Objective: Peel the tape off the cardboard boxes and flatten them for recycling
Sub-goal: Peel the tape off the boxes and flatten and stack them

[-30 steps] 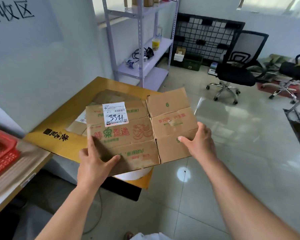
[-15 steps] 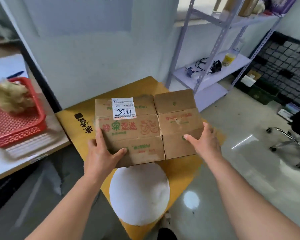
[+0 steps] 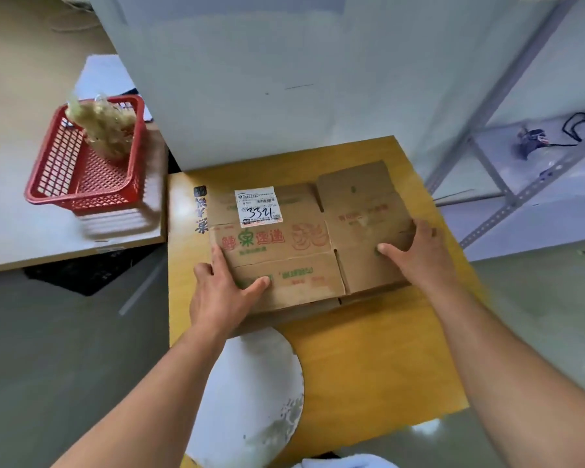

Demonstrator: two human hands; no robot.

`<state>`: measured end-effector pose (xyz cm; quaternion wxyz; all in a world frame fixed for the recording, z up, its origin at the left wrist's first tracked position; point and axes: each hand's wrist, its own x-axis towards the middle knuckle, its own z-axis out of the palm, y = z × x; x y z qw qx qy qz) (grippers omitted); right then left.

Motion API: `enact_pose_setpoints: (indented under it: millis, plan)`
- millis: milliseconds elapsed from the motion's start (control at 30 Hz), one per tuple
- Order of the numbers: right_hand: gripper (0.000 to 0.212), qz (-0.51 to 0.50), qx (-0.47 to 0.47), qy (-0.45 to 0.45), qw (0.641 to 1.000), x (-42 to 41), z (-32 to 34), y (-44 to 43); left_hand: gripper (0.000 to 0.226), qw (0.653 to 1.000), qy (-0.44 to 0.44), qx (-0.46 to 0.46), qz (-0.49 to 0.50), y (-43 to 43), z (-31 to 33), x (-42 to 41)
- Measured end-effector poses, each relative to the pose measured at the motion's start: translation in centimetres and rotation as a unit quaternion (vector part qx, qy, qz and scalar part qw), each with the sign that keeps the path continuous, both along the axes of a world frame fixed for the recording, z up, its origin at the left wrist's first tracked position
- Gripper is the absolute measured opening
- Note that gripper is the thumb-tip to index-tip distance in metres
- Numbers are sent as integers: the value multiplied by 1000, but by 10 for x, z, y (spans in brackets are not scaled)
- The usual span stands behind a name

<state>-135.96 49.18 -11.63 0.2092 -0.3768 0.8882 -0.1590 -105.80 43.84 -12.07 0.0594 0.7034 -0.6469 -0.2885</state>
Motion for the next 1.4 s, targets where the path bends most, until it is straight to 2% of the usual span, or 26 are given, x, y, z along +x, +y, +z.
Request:
enact_pose_setpoints:
  millis: [133,233,300,400,467,567,733,867,1000,1167,1400]
  plan:
    - [86,9,24,0,1000,-2,-15,5,110,999,-10,-6,38,20,-14,3]
    - [75,75,-19,101,992,11,-14,2,101,997,-59,-17,50,27,-17,0]
    - [72,174,-9,123,977,25,-10,-6,99,996,-88,-22,12,26,-14,-6]
    - [65,264,39,120,956,43,-14,-18,90,981,-141,-35,-128,18,-11,-19]
    - [68,277,67,133,949,48,-23,-19,77,971,-159,-19,-179,14,-12,-26]
    - [74,282,82,161,942,49,-33,-16,65,967,-164,3,-193,14,-19,-26]
    - [75,283,76,164,942,50,-37,-16,65,961,-183,18,-207,12,-21,-22]
    - [74,263,74,131,953,52,-23,-20,67,961,-177,12,-213,6,-5,-25]
    - [70,242,0,129,962,69,3,-23,70,960,-163,-50,-221,-2,17,-16]
    - [50,275,-119,178,937,118,28,-11,70,965,-122,-114,-203,8,42,26]
    - [34,344,-132,207,906,250,45,2,74,978,-124,-112,-122,51,47,152]
